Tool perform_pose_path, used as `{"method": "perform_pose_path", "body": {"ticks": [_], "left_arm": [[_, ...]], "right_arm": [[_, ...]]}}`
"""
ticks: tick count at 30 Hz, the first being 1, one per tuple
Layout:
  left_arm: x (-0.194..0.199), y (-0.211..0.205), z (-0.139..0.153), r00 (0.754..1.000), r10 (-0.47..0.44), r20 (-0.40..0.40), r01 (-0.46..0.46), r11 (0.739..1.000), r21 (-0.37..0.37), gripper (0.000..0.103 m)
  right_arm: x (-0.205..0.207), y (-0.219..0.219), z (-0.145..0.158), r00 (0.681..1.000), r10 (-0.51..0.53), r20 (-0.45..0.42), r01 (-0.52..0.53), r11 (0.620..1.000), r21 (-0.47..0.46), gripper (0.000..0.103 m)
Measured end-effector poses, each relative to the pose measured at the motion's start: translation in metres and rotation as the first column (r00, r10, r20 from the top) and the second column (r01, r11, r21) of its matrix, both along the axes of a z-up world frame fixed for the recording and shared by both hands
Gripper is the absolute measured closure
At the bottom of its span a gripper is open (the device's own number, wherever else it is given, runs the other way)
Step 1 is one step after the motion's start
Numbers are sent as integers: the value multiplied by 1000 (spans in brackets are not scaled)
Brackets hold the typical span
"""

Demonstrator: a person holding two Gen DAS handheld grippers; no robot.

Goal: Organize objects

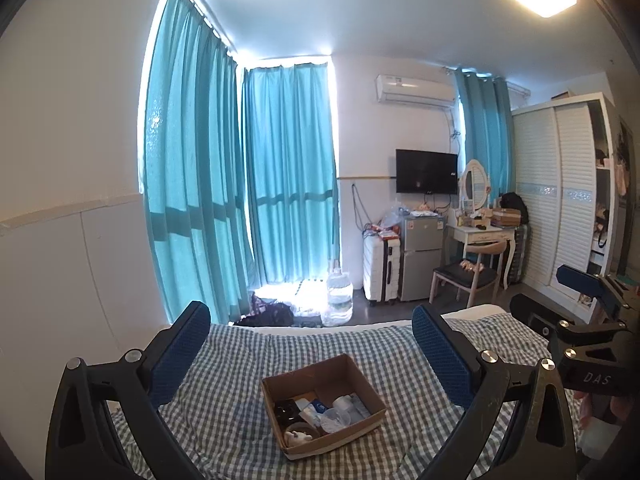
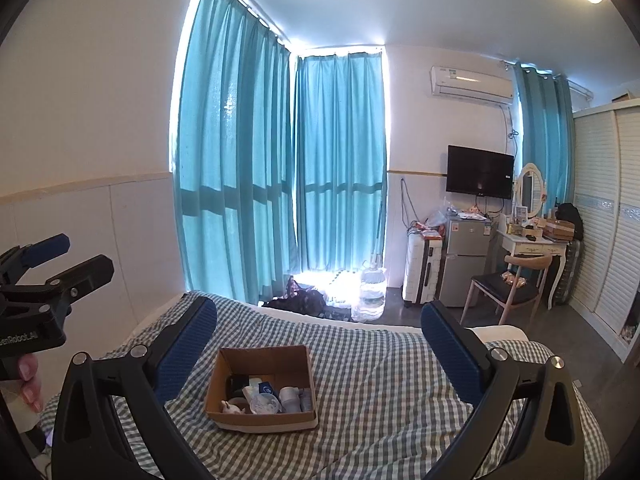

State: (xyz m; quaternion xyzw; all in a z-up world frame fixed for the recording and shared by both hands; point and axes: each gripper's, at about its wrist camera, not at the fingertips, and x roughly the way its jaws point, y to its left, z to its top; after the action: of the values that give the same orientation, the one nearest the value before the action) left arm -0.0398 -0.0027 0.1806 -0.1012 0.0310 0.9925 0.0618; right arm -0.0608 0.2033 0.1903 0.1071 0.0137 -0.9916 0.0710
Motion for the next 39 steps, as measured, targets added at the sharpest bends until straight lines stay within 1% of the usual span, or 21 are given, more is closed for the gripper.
{"method": "perform_pose_path", "body": {"ticks": [4,9,11,14,17,20,24,28,32,39], "left_arm": [[16,4,-23,1000,0,-15,0,1000,3,0],[21,7,-59,1000,17,-16,-17,1000,2,0],[20,7,-75,999,31,-6,-31,999,8,0],[18,6,-101,999,45,23,-46,999,18,0],[16,8,-129,997,70,41,-70,998,1,0],[17,9,-148,995,82,50,-81,996,-21,0],[14,8,-164,992,89,94,-87,996,-18,0],[11,4,-175,985,107,133,-107,994,-2,0],[13,1,-177,983,110,147,-113,994,8,0],[14,1,-178,982,119,149,-120,993,-6,0]], "right_arm": [[17,9,-27,1000,-25,-8,25,1000,8,0],[19,20,-75,998,-61,24,61,998,14,0],[19,23,-94,998,-63,30,63,998,0,0],[21,23,-123,996,-83,27,83,997,4,0],[17,25,-150,995,-80,63,81,997,-15,0],[11,25,-171,991,-76,108,79,997,-20,0],[9,25,-187,987,-84,136,85,996,-7,0],[10,25,-192,986,-91,141,92,996,-4,0],[11,26,-189,986,-93,137,95,996,-3,0],[14,27,-186,988,-85,132,86,996,-1,0]]}}
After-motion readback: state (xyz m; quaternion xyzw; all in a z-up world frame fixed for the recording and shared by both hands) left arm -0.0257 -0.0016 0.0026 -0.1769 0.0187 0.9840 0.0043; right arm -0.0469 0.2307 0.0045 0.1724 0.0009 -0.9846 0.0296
